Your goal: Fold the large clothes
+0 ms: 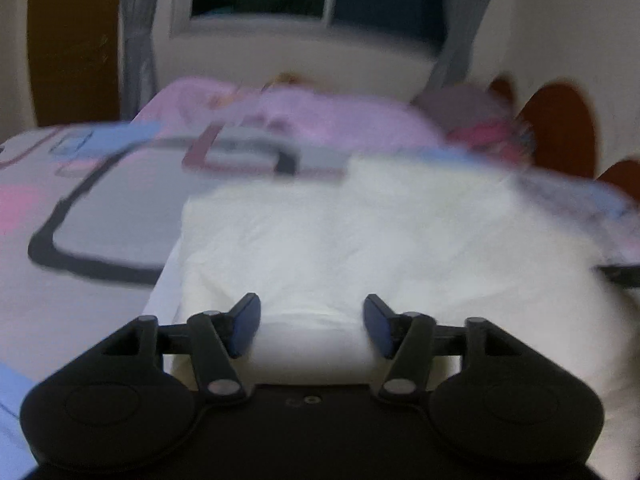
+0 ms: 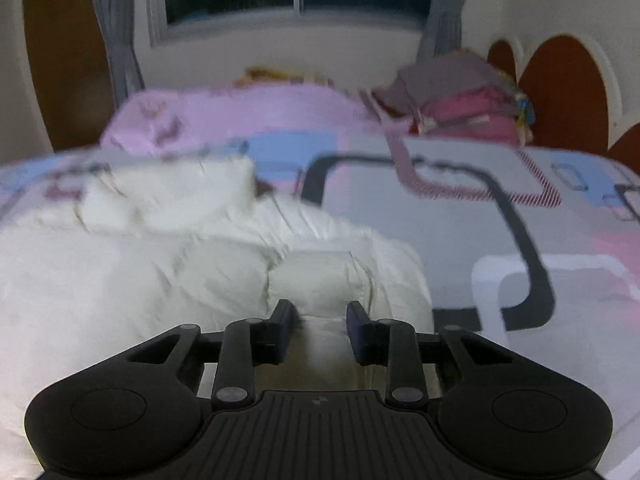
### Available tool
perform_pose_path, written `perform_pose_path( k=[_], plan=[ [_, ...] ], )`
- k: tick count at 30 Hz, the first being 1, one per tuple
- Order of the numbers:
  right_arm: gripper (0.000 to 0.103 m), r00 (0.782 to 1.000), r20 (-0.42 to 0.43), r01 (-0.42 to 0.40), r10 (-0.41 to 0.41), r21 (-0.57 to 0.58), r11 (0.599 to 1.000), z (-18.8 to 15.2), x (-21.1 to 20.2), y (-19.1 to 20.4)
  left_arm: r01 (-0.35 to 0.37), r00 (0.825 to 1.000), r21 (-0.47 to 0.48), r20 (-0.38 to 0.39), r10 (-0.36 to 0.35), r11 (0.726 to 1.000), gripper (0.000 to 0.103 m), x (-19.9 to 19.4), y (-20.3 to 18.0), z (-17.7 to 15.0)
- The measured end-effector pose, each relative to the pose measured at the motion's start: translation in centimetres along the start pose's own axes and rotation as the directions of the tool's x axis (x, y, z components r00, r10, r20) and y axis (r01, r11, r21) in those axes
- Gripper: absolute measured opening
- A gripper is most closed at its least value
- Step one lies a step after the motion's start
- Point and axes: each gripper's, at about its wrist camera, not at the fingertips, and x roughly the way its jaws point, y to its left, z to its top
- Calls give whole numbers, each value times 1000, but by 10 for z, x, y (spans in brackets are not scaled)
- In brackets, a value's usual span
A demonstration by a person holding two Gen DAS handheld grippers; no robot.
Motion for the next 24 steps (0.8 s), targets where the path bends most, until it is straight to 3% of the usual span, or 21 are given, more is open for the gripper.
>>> perform_pose_path(
  k=[2, 7, 8, 10, 13, 15, 18, 20, 22, 24],
  plan=[
    [30, 1000, -2, -3, 3, -32, 999, -4, 9, 0, 9, 1000, -22, 2, -9, 1000, 67, 10, 6, -8],
    [30, 1000, 12, 4, -4, -32, 999, -1, -5, -5, 13, 1000, -34, -9, -13, 999, 66, -1, 16, -1],
    [44, 998, 54, 30, -29, -23, 999, 2, -17, -5, 6, 1000, -45, 15, -5, 999, 65, -11, 18, 4],
    [85, 989, 147, 18, -16, -9, 1000, 8, -35, -5, -13, 996, -36, 91, 16, 999, 82, -27, 17, 16],
    [83, 990, 134, -35, 36, -13, 999, 25, -29, 10, 22, 991, -8, 131, -20, 1000, 83, -22, 2, 43],
    [75, 993, 114, -39, 45, -56, 998, 33, -14, 28, 40, 991, 42, 123, -45, 998, 83, -5, -16, 58],
    [75, 1000, 16, 15, -14, -103, 995, 32, 20, 44, 5, 999, 113, 34, -9, 994, 83, 32, -34, 61],
    [75, 999, -3, 36, -36, -123, 992, 26, 31, 42, -8, 998, 126, -54, 15, 992, 86, 56, -31, 48],
    [75, 999, 4, 42, -42, -111, 993, 23, 20, 37, -25, 999, 109, -31, 29, 994, 84, 45, -25, 41],
    [75, 997, 74, 23, -16, -90, 996, 22, -8, 34, -44, 999, 94, 26, 42, 995, 79, 16, -23, 36]
  ],
)
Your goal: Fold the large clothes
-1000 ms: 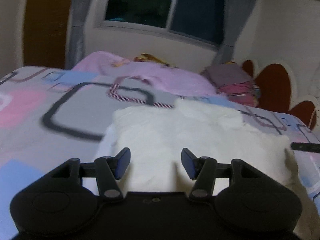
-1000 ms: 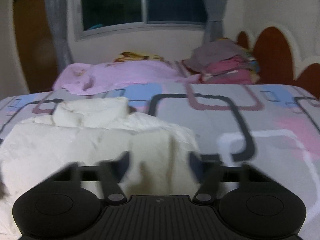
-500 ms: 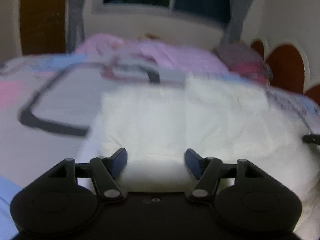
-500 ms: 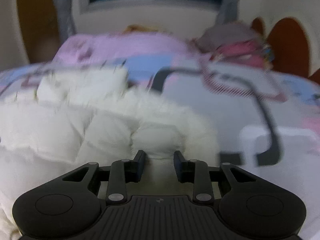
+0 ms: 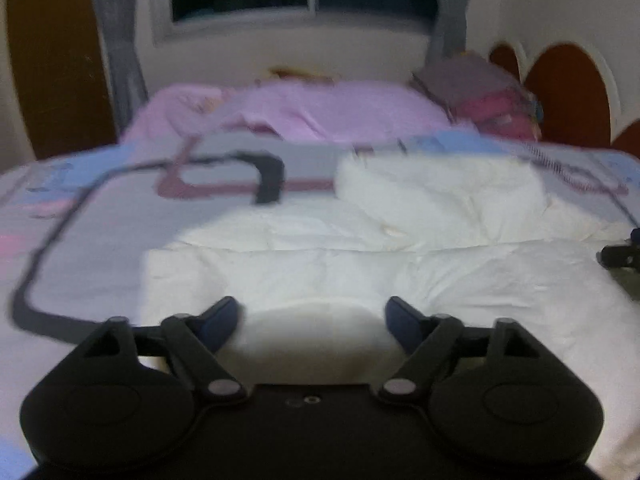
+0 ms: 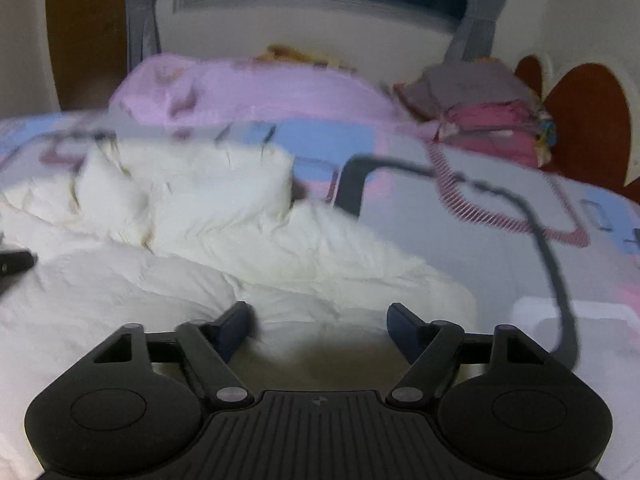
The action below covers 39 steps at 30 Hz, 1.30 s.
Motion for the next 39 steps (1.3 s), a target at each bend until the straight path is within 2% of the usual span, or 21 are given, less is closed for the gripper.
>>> perform_pose_path(
  k=[2, 3, 5, 7, 8, 9, 11, 12, 13, 16, 19, 21, 24, 27, 30, 32, 35, 37, 39],
  plan=[
    [75, 998, 36, -52, 51, 14, 999, -6, -31, 3, 21, 996, -2, 86, -21, 1000, 80, -40, -2, -9],
    [75, 996, 51, -67, 66, 10, 998, -13, -45, 5, 24, 994, 5, 105, -24, 1000, 79, -54, -3, -12],
    [75, 997, 50, -64, 64, 15, 998, -28, -64, 6, 40, 995, -21, 95, -38, 999, 75, -80, -4, -30],
    [75, 998, 26, -58, 57, 50, 997, -42, -76, 2, 61, 998, -49, 31, -60, 997, 63, -96, -3, -52],
    [75, 999, 15, -50, 49, 59, 997, -49, -81, 1, 54, 999, -29, -1, -54, 998, 51, -99, -4, -61],
    [75, 999, -6, -39, 40, 69, 997, -56, -86, -2, 47, 998, -2, -35, -47, 999, 45, -101, -7, -69],
    [71, 997, -56, -45, 50, 100, 994, -67, -91, -5, 54, 994, 7, -94, -53, 999, 42, -102, -6, -82],
    [63, 996, -74, -46, 55, 107, 993, -72, -95, -5, 58, 992, -5, -108, -58, 998, 41, -101, -4, -86],
    [50, 994, -99, -37, 48, 109, 993, -78, -95, -4, 63, 991, -24, -114, -66, 998, 40, -100, -1, -87],
    [48, 989, -143, -22, 41, 130, 991, -88, -90, -3, 88, 988, -84, -119, -97, 993, 34, -94, 6, -83],
    [48, 988, -150, -13, 29, 109, 994, -88, -83, 4, 89, 988, -94, -118, -100, 992, 33, -82, 4, -74],
    [48, 987, -157, -16, 37, 134, 991, -84, -69, 4, 64, 990, -112, -119, -77, 992, 23, -67, 10, -69],
    [47, 987, -154, -18, 42, 158, 987, -80, -59, 2, 47, 991, -166, -117, -67, 985, 23, -58, 22, -62],
    [48, 987, -158, -14, 39, 156, 988, -82, -66, 1, 45, 988, -154, -137, -67, 987, 23, -64, 24, -66],
    [48, 991, -132, -1, 19, 133, 991, -82, -90, -5, 53, 987, -118, -142, -70, 992, 28, -88, 24, -75],
    [48, 997, -72, -1, 10, 124, 992, -77, -109, -12, 50, 992, -83, -112, -59, 995, 28, -108, 23, -77],
    [48, 1000, -4, 9, -9, 128, 992, -62, -110, -16, 59, 998, -40, -6, -59, 997, 35, -117, 16, -67],
    [48, 1000, 3, 25, -26, 134, 991, -54, -96, -17, 58, 998, -30, 26, -57, 998, 37, -104, 12, -56],
    [48, 998, -36, 62, -58, 145, 987, -51, -76, -19, 46, 999, -33, 12, -45, 998, 38, -83, 11, -52]
  ],
)
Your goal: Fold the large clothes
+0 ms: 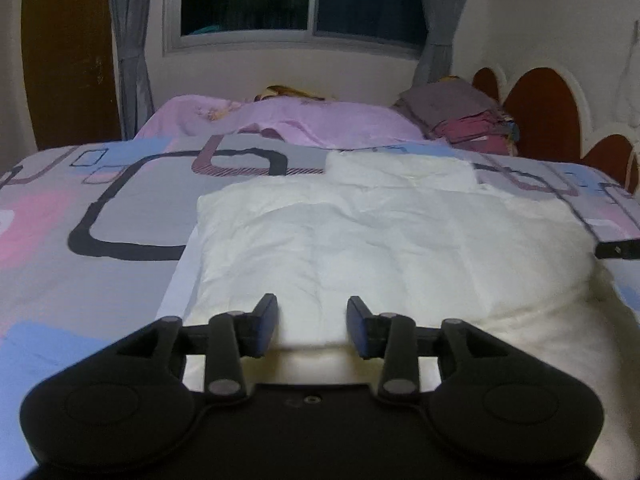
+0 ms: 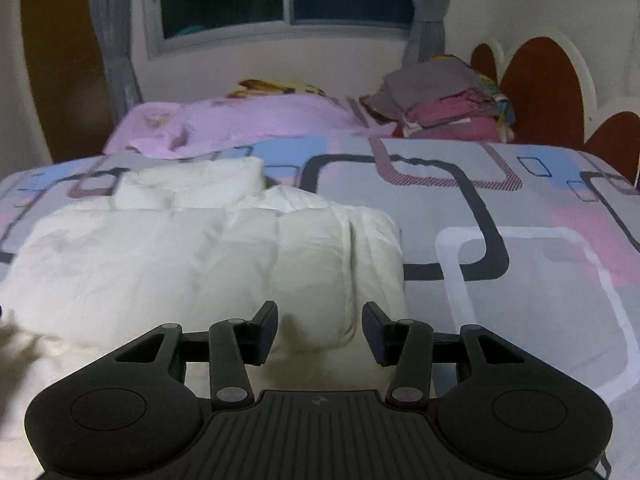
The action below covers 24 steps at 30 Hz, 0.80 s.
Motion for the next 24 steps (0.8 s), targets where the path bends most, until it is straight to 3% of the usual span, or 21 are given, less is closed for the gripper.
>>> perform_pose_path(
  k=[2, 4, 7, 9, 10, 12, 13, 14, 17, 22, 24],
  plan=[
    [48, 998, -63, 23, -22, 19, 1000, -4, 18, -4, -13, 998, 8, -56, 14, 1000, 39, 23, 4, -3],
    [48, 992, -122, -17, 25, 67, 998, -10, 26, -11, -1, 995, 3, -102, 1, 1000, 39, 35, 10, -8],
    [48, 999, -39, -31, 35, 108, 994, -10, 6, -21, 7, 997, -5, -73, -7, 1000, 39, 23, 16, -9],
    [53, 998, -46, -27, 34, 146, 989, -8, 11, -29, 11, 998, -13, -62, -12, 1000, 40, 19, 20, -12],
    [61, 998, -56, -29, 37, 145, 989, -7, 15, -30, 13, 998, -17, -68, -14, 1000, 41, 20, 21, -14],
    [60, 994, -64, -82, 92, 134, 988, -9, 22, -27, 15, 997, -27, -70, -17, 1000, 41, 22, 23, -16],
    [47, 989, -64, -125, 134, 130, 984, -10, 24, -25, 15, 997, -27, -70, -17, 1000, 41, 21, 23, -15],
    [26, 986, -72, -140, 150, 128, 982, -12, 23, -23, 15, 997, -23, -71, -17, 1000, 40, 22, 23, -15],
    [18, 990, -46, -124, 130, 118, 985, -12, 9, -20, 15, 997, -7, -69, -16, 1000, 40, 21, 23, -14],
    [18, 994, -67, -78, 81, 57, 995, -22, 8, -9, 10, 996, 25, -89, -8, 1000, 40, 21, 23, -18],
    [18, 999, -21, -36, 37, 46, 998, -20, -2, -4, -4, 996, 31, -85, 7, 1000, 39, 17, 22, -15]
  ],
)
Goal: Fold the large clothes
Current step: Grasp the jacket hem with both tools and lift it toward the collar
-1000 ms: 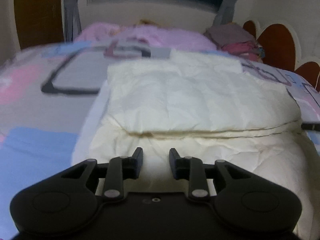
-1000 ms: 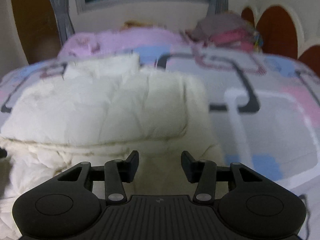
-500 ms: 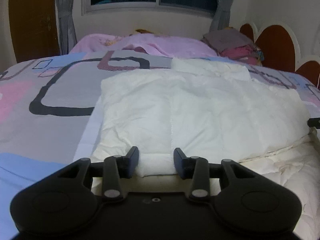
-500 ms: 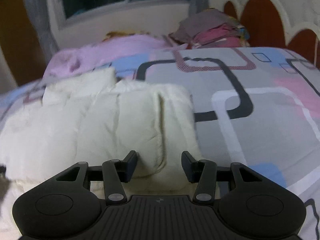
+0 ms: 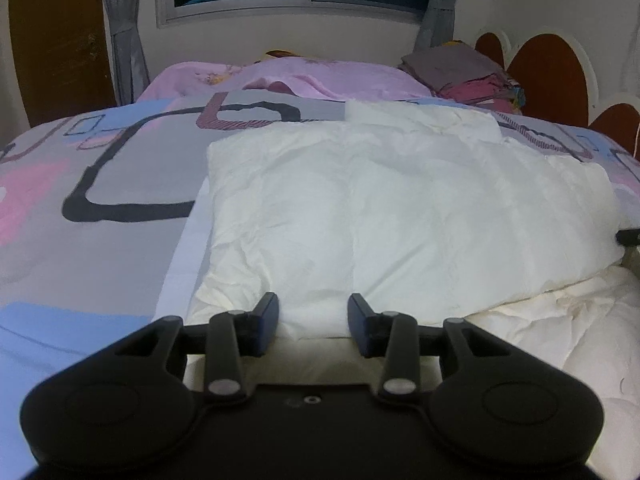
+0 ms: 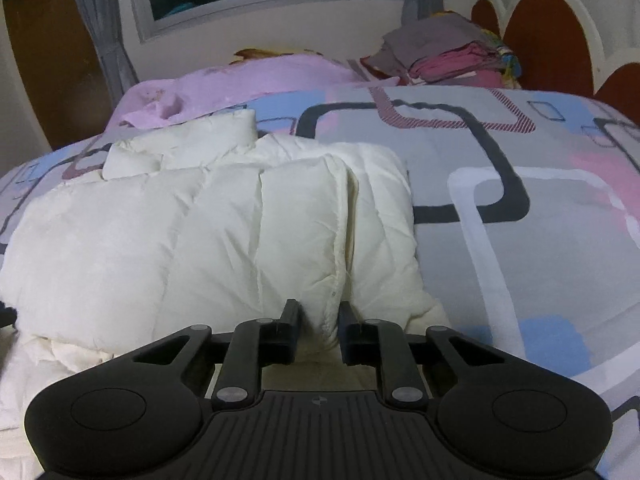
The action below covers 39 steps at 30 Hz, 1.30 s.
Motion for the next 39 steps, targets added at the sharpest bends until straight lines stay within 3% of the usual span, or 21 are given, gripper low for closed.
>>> perform_pose_path(
  k=[1, 2, 3, 4, 6, 8, 10, 11, 12, 15, 16, 17, 25, 27, 32, 36, 37, 39],
  plan=[
    [20, 998, 44, 36, -35, -16, 999, 1, -10, 5, -9, 1000, 5, 20, 9, 1000, 41, -6, 0, 1],
    [33, 996, 74, 54, -52, -27, 998, 1, -16, 8, -23, 999, 15, 33, 22, 1000, 48, -9, -1, 2],
    [40, 995, 86, 52, -48, -38, 998, 1, -15, 9, -41, 999, 25, 27, 41, 999, 57, -9, -1, 2],
    [44, 997, 63, 42, -39, -48, 998, 0, -10, 11, -46, 999, 27, 1, 46, 999, 59, -3, 1, 1],
    [44, 996, -62, 56, -58, -43, 998, -4, 15, 11, -47, 998, 23, -49, 48, 999, 61, 7, 4, -3],
    [44, 997, -43, 61, -61, 9, 998, -5, 7, 8, -46, 998, 17, -37, 47, 999, 60, 1, 5, -3],
    [44, 998, 9, 55, -55, 24, 998, -7, -14, 9, -56, 998, 29, -17, 56, 998, 72, -8, 6, -5],
    [44, 998, 16, 57, -57, 27, 998, -10, -22, 9, -67, 998, 32, -7, 68, 997, 87, -13, 7, -7],
    [44, 998, 20, 58, -58, 29, 998, -12, -29, 10, -78, 997, 34, 5, 78, 996, 90, -17, 9, -9],
    [52, 998, 20, 60, -61, 36, 998, -21, -47, 10, -78, 997, 35, 5, 78, 996, 90, -26, 15, -15],
    [66, 998, 26, 55, -56, 48, 997, -25, -54, 7, -79, 997, 35, 10, 79, 996, 90, -30, 16, -17],
    [72, 998, 34, 49, -51, 57, 997, -27, -60, 6, -78, 997, 34, 13, 78, 996, 90, -35, 17, -19],
    [72, 1000, 15, 17, -20, 171, 985, -62, -102, -33, -101, 995, -15, -1, 101, 995, 83, -83, 40, -57],
    [71, 1000, 10, 7, -9, 183, 983, -74, -114, -45, -96, 995, -47, -23, 95, 994, 77, -96, 44, -72],
    [71, 999, -17, -38, 43, 229, 973, -121, -146, -79, -14, 998, -132, -55, 7, 991, 73, -131, 44, -112],
    [69, 992, -58, -90, 116, 337, 937, -164, -164, -109, -1, 996, -185, -85, -15, 983, 72, -154, 41, -143],
    [62, 988, -73, -100, 135, 361, 927, -174, -167, -115, 10, 995, -211, -97, -31, 977, 71, -157, 42, -149],
    [61, 981, -82, -127, 175, 408, 904, -191, -173, -125, 71, 987, -304, -117, -112, 950, 71, -161, 51, -166]
  ],
)
